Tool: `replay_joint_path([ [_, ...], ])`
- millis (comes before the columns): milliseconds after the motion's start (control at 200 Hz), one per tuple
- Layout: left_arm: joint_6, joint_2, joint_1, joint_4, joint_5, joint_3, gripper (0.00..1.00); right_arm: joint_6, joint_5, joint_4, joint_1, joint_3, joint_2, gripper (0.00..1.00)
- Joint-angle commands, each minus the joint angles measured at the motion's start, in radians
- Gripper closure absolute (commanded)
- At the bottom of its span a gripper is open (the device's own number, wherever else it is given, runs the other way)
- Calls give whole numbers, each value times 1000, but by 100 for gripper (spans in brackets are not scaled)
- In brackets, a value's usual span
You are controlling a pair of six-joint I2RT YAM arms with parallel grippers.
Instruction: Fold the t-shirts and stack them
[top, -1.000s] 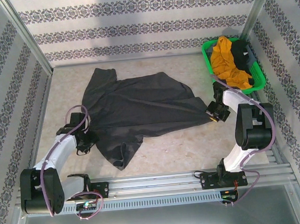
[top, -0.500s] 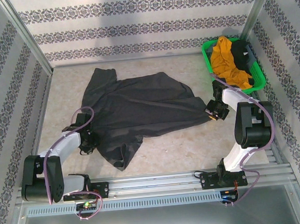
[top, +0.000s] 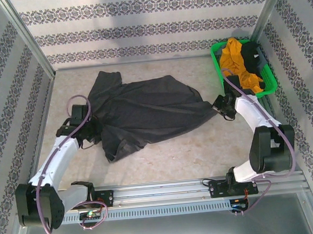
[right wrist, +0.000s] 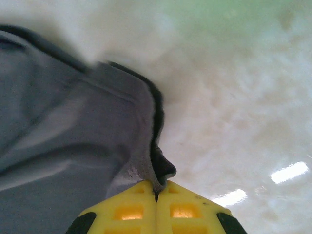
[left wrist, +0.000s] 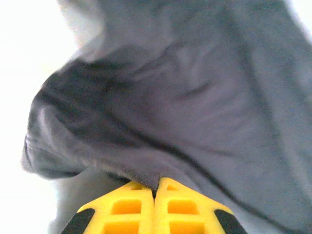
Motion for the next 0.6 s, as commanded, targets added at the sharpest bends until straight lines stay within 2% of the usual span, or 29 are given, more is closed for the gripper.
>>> replay_joint_path([
  [0,-51,-11,16,46,-23,121,100,19,-51,100,19,118,-37,100],
  [295,-72,80,96,59,11,561,100,61,-67,212,16,426,-102,100],
  [470,-54,40,125,-7,5,755,100,87,-16,285,6,385,-291,100],
  [595,-36,-39,146,-51,-55,829,100,71,52,334,-7,324,-456,100],
])
